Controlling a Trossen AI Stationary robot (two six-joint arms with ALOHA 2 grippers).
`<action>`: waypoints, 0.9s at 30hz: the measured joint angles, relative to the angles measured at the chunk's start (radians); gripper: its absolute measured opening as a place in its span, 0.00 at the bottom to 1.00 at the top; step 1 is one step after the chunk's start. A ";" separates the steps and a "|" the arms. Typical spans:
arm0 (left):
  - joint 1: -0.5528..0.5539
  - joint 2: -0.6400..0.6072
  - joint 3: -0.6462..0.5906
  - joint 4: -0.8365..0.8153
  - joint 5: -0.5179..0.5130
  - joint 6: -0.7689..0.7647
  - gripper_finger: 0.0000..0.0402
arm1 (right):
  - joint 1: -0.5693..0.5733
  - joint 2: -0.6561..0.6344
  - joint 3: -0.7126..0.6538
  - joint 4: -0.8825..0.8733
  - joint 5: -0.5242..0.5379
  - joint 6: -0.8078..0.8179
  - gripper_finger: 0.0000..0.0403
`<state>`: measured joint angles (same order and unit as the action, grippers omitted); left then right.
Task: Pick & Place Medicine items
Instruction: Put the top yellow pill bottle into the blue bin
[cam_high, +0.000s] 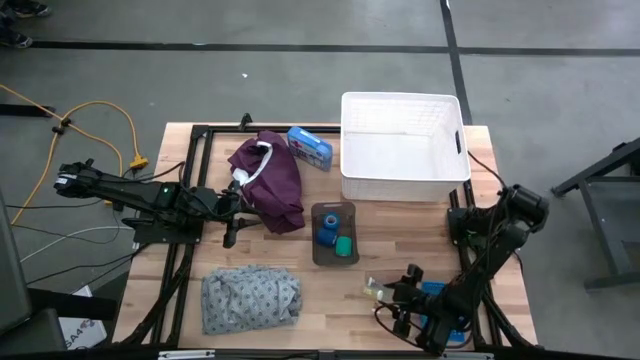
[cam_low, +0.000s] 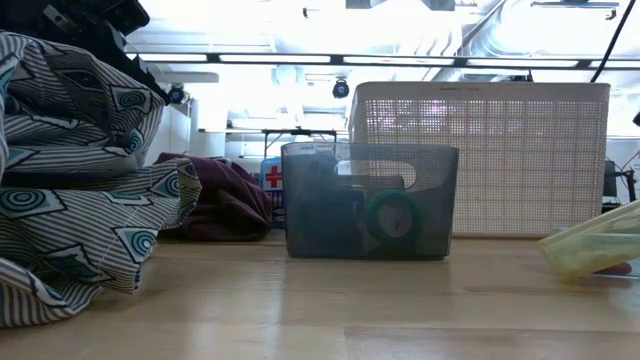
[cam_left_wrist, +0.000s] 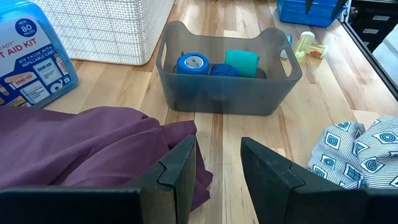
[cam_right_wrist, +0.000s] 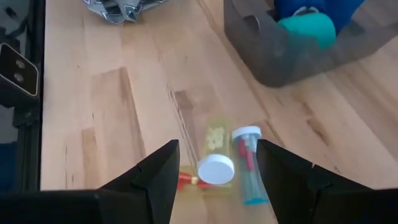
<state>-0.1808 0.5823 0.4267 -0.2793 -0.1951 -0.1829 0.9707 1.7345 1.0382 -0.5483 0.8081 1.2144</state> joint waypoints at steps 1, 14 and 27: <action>0.000 0.000 0.000 0.000 0.000 0.000 0.31 | 0.000 0.006 0.000 0.003 -0.003 0.012 0.50; 0.000 0.000 0.000 0.000 0.000 0.000 0.31 | 0.005 0.083 0.000 0.006 0.001 0.102 0.50; 0.000 0.000 0.000 0.000 0.000 0.000 0.31 | -0.017 0.092 0.000 0.026 -0.041 0.102 0.50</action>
<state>-0.1810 0.5823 0.4267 -0.2792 -0.1951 -0.1832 0.9535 1.8263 1.0378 -0.5225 0.7674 1.3165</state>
